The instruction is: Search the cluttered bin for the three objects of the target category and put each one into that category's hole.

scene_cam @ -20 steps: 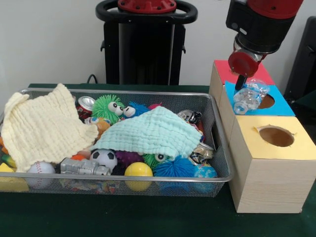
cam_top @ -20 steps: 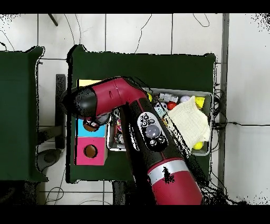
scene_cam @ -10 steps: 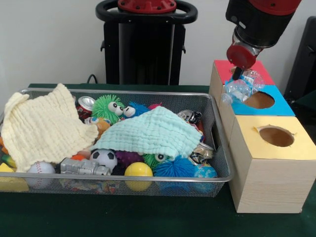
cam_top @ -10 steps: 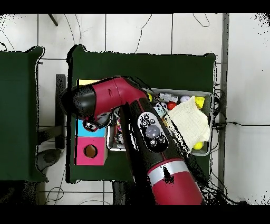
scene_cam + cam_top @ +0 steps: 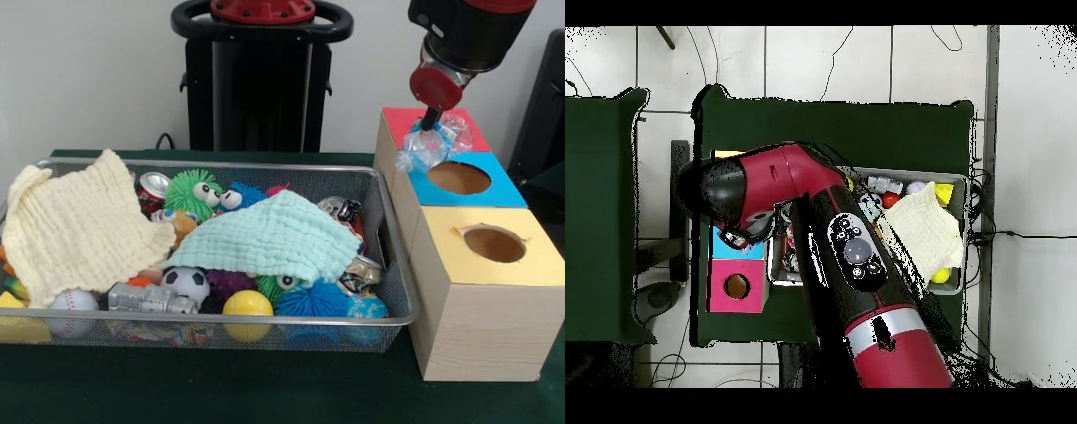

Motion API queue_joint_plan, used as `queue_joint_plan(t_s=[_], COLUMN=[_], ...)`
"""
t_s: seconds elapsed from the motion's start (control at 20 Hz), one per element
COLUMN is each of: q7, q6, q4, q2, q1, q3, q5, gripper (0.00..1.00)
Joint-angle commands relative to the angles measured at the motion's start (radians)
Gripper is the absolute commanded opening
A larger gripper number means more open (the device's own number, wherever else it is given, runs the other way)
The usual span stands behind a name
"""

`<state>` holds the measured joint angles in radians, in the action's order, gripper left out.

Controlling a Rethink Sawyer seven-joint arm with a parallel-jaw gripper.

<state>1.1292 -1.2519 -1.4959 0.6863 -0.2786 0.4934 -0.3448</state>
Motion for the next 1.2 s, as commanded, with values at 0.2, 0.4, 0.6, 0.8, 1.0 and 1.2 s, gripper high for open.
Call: queue_joint_plan(t_s=[0.2,0.4,0.6,0.8,1.0,1.2], q7=[-0.008,-0.015,-0.022,-0.034,-0.039,-0.033], q6=[0.038,0.057,0.074,0.090,0.115,0.127], q4=[-0.071,-0.096,-0.104,-0.112,-0.133,-0.148], q2=[0.029,0.040,0.035,0.028,0.024,0.025], q1=[-0.067,-0.080,-0.085,-0.092,-0.101,-0.104], q3=[0.052,0.061,0.068,0.080,0.090,0.096], q5=[0.075,0.088,0.089,0.096,0.103,0.099], gripper=[0.00,0.00,0.00,0.00,0.00,0.00])
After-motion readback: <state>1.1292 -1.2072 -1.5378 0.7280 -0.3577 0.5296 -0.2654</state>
